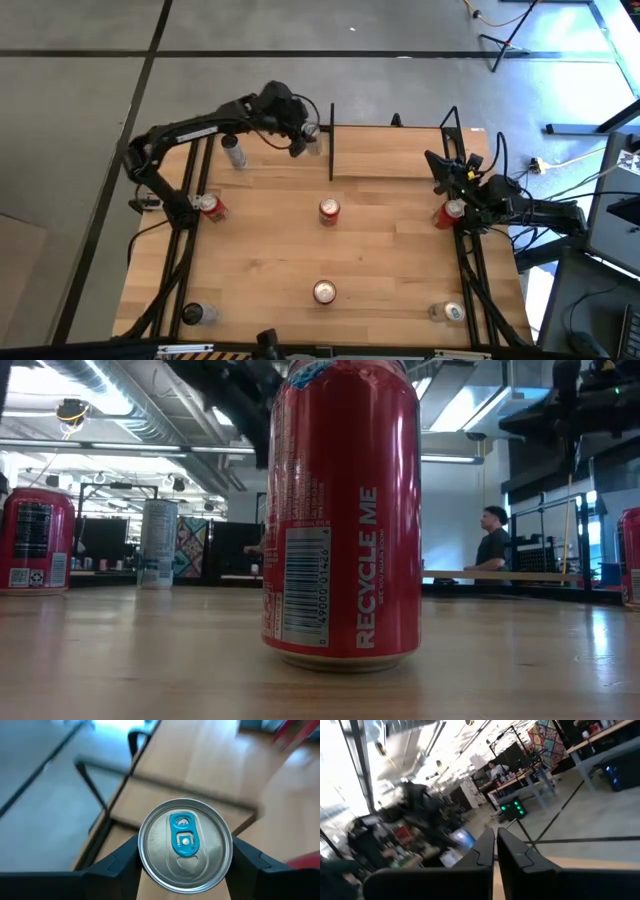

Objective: Place canned beverage on shelf
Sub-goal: Put the top blue soda can on the shelf

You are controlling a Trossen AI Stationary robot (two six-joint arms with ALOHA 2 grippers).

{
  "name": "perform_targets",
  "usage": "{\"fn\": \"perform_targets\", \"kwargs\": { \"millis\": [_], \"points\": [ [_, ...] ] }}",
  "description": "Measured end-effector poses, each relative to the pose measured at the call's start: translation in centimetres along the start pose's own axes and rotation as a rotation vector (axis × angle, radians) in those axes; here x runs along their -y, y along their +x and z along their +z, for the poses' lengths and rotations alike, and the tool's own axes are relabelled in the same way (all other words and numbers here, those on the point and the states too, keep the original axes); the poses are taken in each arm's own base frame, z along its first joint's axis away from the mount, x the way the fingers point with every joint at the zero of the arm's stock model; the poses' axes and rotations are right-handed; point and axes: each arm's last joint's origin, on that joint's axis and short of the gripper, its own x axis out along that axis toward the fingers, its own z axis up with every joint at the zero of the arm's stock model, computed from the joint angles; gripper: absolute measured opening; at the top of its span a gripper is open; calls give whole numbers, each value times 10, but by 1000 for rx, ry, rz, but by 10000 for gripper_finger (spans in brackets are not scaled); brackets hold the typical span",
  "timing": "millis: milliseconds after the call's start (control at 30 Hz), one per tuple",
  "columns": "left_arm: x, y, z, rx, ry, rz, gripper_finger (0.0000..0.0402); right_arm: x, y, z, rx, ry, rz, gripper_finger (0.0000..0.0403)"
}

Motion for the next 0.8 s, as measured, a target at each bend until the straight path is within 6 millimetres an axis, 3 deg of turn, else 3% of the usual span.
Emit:
{"fn": "perform_targets", "kwargs": {
  "millis": [200,367,467,633,800],
  "points": [
    [10,-46,18,155,-33,-71,197,-28,25,17,-75,-165,-30,12],
    [15,-75,29,271,-66,-89,199,-60,48,46,-151,-365,-49,12],
    [20,-83,37,354,-68,-108,199,-74,57,61,-224,-513,-81,12],
    [33,-87,55,430,-46,-156,200,-90,66,83,-318,-617,-125,12],
    [41,-81,75,453,-14,-190,200,-93,76,92,-369,-668,-200,20]
  ]
}}
